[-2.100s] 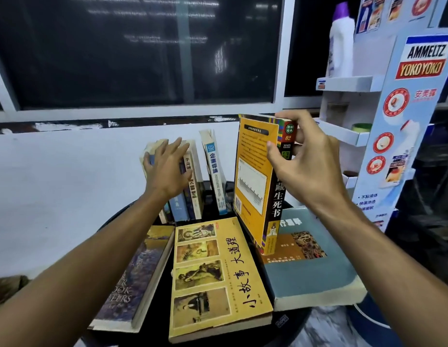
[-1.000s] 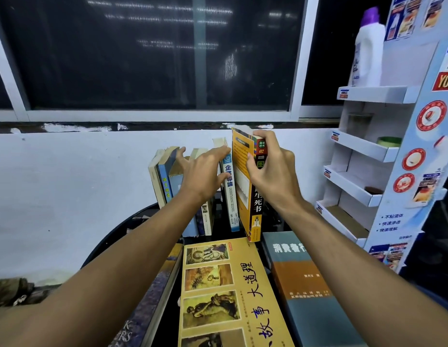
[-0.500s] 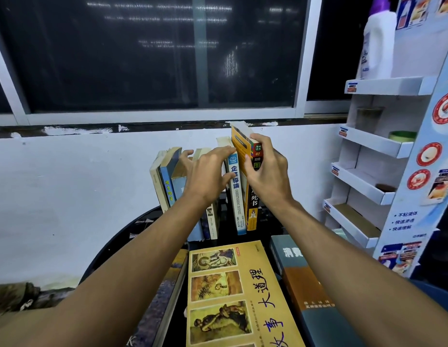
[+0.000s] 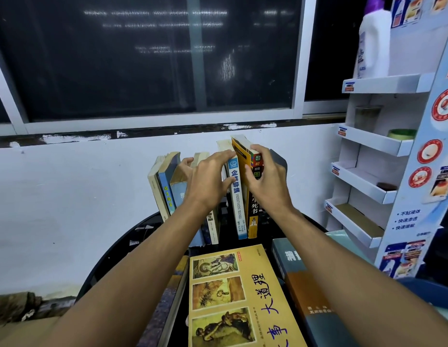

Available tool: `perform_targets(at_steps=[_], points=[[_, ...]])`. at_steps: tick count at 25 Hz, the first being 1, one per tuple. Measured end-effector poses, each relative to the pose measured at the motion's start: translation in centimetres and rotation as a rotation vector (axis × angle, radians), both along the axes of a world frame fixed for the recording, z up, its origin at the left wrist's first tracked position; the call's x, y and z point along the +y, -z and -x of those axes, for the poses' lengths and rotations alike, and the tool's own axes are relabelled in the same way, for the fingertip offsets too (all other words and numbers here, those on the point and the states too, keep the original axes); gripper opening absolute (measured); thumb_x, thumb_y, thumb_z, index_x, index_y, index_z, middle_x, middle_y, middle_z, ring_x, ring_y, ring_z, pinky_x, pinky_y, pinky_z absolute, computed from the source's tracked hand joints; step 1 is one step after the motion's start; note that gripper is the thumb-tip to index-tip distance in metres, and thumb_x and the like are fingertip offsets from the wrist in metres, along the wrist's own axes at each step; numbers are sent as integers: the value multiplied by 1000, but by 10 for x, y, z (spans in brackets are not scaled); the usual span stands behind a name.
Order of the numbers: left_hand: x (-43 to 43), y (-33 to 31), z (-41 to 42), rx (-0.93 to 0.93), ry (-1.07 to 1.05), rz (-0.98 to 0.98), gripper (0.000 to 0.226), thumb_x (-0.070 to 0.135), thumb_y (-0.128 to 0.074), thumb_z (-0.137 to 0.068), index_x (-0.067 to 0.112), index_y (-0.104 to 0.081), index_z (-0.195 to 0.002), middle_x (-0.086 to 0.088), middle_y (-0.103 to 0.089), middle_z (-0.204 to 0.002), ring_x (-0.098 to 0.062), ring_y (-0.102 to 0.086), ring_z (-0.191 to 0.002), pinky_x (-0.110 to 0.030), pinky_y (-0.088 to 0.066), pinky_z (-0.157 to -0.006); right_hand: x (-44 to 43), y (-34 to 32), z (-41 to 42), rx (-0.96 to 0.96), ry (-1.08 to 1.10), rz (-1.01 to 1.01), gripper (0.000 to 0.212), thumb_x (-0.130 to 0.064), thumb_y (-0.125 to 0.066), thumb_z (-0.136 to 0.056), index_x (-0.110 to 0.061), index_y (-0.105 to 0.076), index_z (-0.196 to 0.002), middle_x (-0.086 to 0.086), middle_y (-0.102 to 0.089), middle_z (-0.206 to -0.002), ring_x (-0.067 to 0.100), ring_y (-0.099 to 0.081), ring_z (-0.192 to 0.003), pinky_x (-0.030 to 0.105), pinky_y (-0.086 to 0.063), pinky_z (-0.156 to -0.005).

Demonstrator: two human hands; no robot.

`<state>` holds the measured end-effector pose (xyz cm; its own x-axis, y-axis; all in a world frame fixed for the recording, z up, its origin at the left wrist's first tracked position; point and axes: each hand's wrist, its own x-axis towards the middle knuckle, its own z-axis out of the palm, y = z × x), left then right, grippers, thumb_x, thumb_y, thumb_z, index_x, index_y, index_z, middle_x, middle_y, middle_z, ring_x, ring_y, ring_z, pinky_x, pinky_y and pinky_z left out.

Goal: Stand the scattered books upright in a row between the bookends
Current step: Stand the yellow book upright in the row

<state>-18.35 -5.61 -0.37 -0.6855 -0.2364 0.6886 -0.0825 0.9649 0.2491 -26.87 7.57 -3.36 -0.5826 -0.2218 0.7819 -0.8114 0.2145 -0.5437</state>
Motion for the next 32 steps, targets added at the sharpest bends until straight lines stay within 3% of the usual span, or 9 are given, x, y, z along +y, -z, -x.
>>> perform_targets(at_steps=[2,5,8,14,22,27,30,32], points=[[2,0,0,2,3,-4,58,36,-76,-87,39,-53,-140,16,-58,-141,-12,-48,-133,-48,-16,-108,9,-5,0,-83,-73,-31,45,-19,-63,-99,-24,-46,-140,-4,-69,-118,6,-66,-100,14,-55,-82],[4,-1,1,-1,3,-7,59,35,-77,-87,38,-53,-140,15,-58,-142,-13,-48,-134,-49,-16,-108,31,-12,4,-280,-330,-201,64,-11,-62,-98,-42,-32,-145,-19,-55,-129,11,-57,-125,39,-54,-100],[6,-2,3,-15,-5,0,58,36,-75,-88,39,-52,-141,16,-57,-143,-13,-47,-135,-48,-16,-107,43,-18,2,-311,-386,-388,86,-1,-65,-94,-50,-19,-147,-22,-40,-138,14,-46,-135,45,-48,-107],[5,-3,4,-16,-9,8,60,38,-77,-86,40,-52,-141,15,-59,-141,-14,-49,-132,-46,-19,-103,33,-22,-3,-252,-307,-412,89,0,-64,-95,-51,-15,-148,-7,-45,-151,20,-49,-136,49,-53,-98],[1,-5,1,-14,0,-3,60,38,-77,-86,39,-53,-140,14,-60,-140,-14,-51,-128,-41,-20,-96,26,-24,0,-208,-264,-469,89,0,-63,-96,-52,-13,-149,-6,-48,-150,20,-51,-134,47,-53,-96],[3,-3,-1,-52,19,7,62,33,-75,-89,36,-48,-144,13,-55,-145,-14,-50,-128,-37,-16,-91,27,-26,-1,-193,-221,-487,85,-3,-65,-95,-49,-17,-149,-3,-56,-141,17,-54,-123,41,-51,-96],[5,-4,-5,-125,53,-21,67,32,-71,-91,33,-39,-150,11,-48,-150,-15,-46,-133,-40,-19,-97,32,-33,-8,-185,-212,-528,82,-7,-64,-96,-41,-18,-154,-3,-50,-146,13,-48,-123,30,-45,-92],[7,-4,-12,-173,108,-17,74,31,-69,-92,31,-31,-155,9,-36,-157,-15,-37,-140,-44,-20,-106,36,-37,-15,-171,-206,-559,86,-12,-65,-96,-39,-11,-157,-3,-42,-152,16,-43,-133,34,-45,-99]])
